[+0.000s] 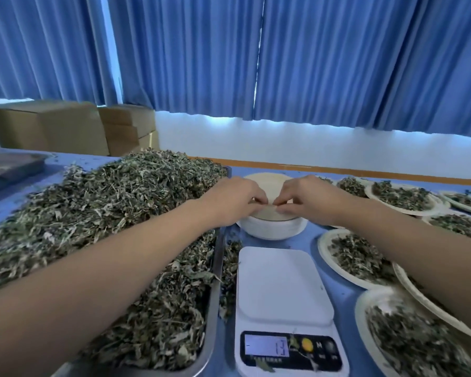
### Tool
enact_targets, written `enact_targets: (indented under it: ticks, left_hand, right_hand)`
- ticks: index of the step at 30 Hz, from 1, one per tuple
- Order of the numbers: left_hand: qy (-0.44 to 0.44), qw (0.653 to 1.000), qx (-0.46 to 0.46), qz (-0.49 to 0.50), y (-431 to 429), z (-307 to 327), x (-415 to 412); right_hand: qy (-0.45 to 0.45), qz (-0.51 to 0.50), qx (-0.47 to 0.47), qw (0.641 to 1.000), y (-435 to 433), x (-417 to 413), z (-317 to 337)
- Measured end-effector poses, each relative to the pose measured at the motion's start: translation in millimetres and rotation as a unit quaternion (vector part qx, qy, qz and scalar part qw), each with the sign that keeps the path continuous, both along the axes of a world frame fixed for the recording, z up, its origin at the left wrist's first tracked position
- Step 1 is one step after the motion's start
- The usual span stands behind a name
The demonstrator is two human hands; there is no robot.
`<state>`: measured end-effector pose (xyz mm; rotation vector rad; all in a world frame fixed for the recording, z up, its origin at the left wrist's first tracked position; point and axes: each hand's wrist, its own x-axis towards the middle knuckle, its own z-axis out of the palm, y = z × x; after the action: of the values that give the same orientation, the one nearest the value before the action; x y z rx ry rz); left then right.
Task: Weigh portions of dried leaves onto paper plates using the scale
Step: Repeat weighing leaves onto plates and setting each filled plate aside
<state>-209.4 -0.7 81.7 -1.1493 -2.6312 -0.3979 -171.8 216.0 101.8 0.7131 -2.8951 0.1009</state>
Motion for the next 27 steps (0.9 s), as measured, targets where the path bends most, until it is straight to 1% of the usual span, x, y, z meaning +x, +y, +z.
enact_targets:
  ticks: [3, 10, 16, 20, 22, 24, 26, 27]
  left_hand:
    - [0.018, 1.0, -0.006, -0.009, 1, 0, -3]
    - [-0.012, 0.999, 0.032, -0.03, 3, -3, -8]
    - [-0.006, 0.998, 0.05, -0.048, 8, -2, -7]
    - [0.044, 0.996, 0.06, -0.055, 8, 5, -6]
    - [0.068, 0.991, 0.094, -0.065, 5, 10, 0]
    - [0.067, 0.982, 0.167, -0.066, -2, 13, 7]
    - [0.063, 0.968, 0.242, -0.029, -13, 12, 12]
    - [0.067, 0.964, 0.257, 0.003, -19, 10, 14]
  right_hand:
    - [0.008, 0.005, 0.019, 1.0, 2, 0, 1]
    - [0.014, 0.026, 0.081, 0.996, -1, 4, 7]
    - [0.041, 0.032, 0.109, 0.993, -1, 6, 8]
    - [0.101, 0.017, 0.108, 0.989, -4, 15, 15]
    - [0.13, 0.003, 0.095, 0.987, -6, 24, 21]
    - [0.164, 0.006, 0.08, 0.983, -10, 40, 26]
    - [0.197, 0.023, 0.077, 0.977, -13, 65, 27]
    - [0.207, 0.035, 0.078, 0.974, -14, 80, 24]
